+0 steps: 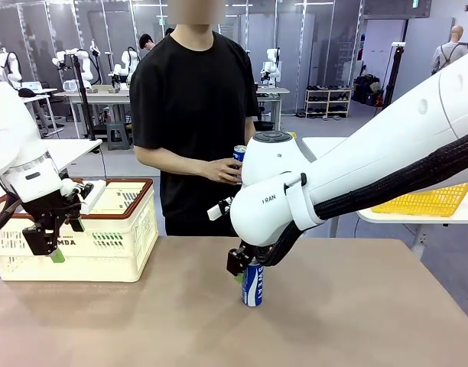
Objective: Place the drinks into the Shopping basket.
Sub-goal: Pick up one drink and place it into the Shopping basket.
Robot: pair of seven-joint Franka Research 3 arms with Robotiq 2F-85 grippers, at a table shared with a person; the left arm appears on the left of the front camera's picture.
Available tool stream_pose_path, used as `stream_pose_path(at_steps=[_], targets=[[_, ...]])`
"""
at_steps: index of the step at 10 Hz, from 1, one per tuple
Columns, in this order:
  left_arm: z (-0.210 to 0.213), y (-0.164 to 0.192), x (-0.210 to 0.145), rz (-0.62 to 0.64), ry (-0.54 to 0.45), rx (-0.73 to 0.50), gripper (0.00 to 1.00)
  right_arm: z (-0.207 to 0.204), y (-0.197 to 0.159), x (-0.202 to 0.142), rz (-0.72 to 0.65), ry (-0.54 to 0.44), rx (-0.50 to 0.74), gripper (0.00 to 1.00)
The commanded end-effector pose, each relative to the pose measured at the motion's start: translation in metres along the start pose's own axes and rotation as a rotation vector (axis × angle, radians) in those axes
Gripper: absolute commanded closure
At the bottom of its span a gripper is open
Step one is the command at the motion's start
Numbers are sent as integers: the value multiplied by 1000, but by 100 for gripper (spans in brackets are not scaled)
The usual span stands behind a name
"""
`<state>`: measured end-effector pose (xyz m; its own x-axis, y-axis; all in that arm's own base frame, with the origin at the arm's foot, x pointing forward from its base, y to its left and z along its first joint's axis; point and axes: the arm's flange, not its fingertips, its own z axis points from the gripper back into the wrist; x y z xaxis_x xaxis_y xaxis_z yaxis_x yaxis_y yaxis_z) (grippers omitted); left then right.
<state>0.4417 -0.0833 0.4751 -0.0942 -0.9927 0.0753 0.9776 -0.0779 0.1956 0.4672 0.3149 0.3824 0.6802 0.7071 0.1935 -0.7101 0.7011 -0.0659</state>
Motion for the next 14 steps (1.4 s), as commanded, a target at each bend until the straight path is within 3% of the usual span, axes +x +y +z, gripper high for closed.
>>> stream_pose_path(at_steps=[1, 6, 8, 14], targets=[[1, 1, 0, 3, 10, 4, 0, 7, -2, 1, 24, 12, -5, 0], [1, 1, 0, 3, 10, 4, 0, 39, -14, -18, 73, 78, -89, 0], [1, 1, 0, 3, 10, 4, 0, 63, -25, -43, 53, 118, -132, 0], [1, 1, 0, 3, 10, 4, 0, 150, -133, -198, -54, 95, -100, 0]])
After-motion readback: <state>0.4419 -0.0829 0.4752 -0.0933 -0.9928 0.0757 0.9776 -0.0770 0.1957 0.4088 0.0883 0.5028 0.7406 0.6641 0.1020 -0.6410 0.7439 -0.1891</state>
